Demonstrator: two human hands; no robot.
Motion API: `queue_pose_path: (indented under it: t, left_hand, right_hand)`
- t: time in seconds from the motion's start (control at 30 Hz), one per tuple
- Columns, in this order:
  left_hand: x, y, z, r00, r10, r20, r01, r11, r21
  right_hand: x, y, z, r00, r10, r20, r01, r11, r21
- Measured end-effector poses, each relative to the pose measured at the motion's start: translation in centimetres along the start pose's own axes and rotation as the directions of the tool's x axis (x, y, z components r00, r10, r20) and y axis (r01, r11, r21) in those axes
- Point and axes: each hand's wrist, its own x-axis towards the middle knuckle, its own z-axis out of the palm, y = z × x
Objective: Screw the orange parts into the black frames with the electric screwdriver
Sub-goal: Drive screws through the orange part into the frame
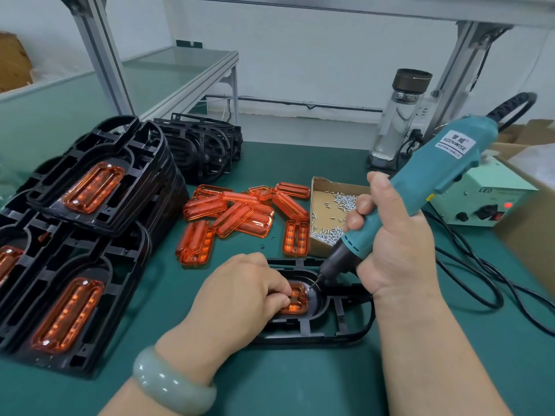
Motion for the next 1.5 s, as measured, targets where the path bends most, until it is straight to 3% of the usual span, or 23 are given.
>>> queue_pose_path:
  t: [0.73, 1.1, 1.5]
  left_hand:
    - [0.0, 0.0, 0.1, 1.000, -0.008, -0.018, 0.007, 1.000, -0.012]
    - [-0.1, 0.0, 0.0, 1.000, 0.000, -0.008, 0.000, 1.000, 0.002]
    - [0.3, 0.0, 0.0, 0.999, 0.028, 0.019, -0.029, 0.998, 0.051]
  right_hand:
    - [-0.8, -0.1, 0.7, 0.990, -0.041, 0.138, 0.050, 0.997, -0.060]
    - [-1.7, -0.2, 1.4, 0.926, -0.078, 0.370, 0.147, 0.975, -0.164]
    - [-1.3, 0.0, 1.2, 0.942, -0.067, 0.330, 0.117, 0.984, -0.133]
